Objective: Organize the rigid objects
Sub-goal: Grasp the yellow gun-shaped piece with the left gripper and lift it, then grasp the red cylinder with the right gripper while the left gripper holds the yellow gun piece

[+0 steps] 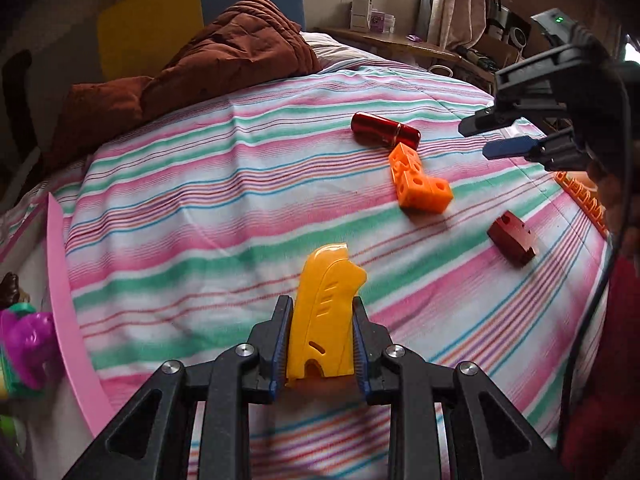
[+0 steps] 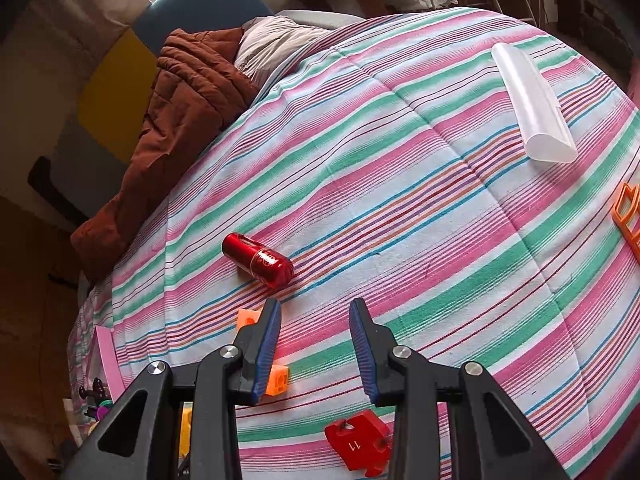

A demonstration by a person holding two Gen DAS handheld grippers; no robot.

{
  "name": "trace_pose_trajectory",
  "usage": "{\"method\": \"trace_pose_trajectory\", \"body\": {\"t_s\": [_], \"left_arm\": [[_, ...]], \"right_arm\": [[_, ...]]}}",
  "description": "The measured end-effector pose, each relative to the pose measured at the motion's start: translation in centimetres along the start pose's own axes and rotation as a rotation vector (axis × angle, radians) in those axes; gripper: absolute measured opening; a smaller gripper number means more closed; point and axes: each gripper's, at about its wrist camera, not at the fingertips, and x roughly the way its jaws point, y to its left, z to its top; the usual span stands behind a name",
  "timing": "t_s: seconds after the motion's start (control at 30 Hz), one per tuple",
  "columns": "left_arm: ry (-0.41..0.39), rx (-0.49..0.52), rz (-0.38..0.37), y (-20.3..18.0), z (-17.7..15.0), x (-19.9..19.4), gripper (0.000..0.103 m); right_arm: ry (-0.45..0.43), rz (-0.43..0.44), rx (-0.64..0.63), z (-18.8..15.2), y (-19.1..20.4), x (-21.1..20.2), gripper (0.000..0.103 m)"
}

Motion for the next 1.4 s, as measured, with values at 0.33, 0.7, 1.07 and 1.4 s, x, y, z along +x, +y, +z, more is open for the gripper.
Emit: {"method": "trace_pose_trajectory", "body": {"t_s": [0.33,0.7,1.07,1.4], "left_arm": [[-0.082,0.014,0.021,-0.3,-3.8,-2.3,0.028],[-0.143,0.054,0.027,-0.5,-4.8,-2.5,0.028],[-0.153,0.039,-0.003,0.0,-4.7,-2.5,0.028],[-0.155,0.027,-0.022,0.3,-4.8,-2.4,0.028]], "right_arm": [[0.052,0.004,-0.032,-0.3,0.4,1.1,0.035],[0.073,-0.045,-0.101,-1.2,1.6,1.8,0.035],[0.009,-0.14,-0.322,-0.5,5.5,2.3,0.035],[0.083,-0.245,-0.499,2.5,9.9,8.9,0.043]]}}
